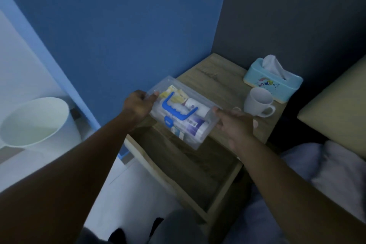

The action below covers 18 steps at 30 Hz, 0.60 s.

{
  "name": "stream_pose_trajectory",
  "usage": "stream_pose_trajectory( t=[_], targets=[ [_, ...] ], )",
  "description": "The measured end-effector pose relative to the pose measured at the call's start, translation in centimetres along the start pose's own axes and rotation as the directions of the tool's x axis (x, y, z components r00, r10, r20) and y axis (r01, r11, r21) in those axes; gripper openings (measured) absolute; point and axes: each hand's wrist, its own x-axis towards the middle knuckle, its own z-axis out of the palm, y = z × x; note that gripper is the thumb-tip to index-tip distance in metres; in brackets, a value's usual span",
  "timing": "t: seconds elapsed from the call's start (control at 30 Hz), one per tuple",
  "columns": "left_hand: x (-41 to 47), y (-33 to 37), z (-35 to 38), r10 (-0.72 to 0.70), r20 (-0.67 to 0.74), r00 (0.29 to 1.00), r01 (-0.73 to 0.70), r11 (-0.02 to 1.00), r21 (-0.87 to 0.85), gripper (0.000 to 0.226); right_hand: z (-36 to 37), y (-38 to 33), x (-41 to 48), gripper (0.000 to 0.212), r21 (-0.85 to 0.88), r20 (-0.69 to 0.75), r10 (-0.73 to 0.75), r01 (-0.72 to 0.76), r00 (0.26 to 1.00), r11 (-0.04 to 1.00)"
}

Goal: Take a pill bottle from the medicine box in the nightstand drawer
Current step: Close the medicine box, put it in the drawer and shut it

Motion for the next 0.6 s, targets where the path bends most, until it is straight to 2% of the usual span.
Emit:
stream_pose_trajectory(
  t=[0.2,0.4,0.5,0.6],
  targets=[
    [-3.4,-2.1,0.0,-0.074,0.106,0.992,0.076,0.997,-0.008,0.052,-1.2,3.5,-3.3,0.035,0.063,0.003,0.070,-0.070,0.998,0.996],
    [-4.7,-4.7,2.7,-0.156,0.214,0.964,0.172,0.983,-0.057,0.042,-1.3,7.9,-3.8,0.021,0.066,0.002,0.142,-0.142,0.990,0.988],
    [-4.7,-6.3,4.5,-0.206,0.270,0.940,0.243,0.964,-0.110,0.036,-0.7,9.8,-3.3,0.033,0.082,-0.028,0.159,-0.157,0.987,0.984],
    [-4.8,-7.6,6.2,-0.218,0.273,0.937,0.263,0.955,-0.140,0.018,0.0,11.4,-2.6,0.040,0.129,-0.073,0.186,-0.176,0.980,0.976]
  ],
)
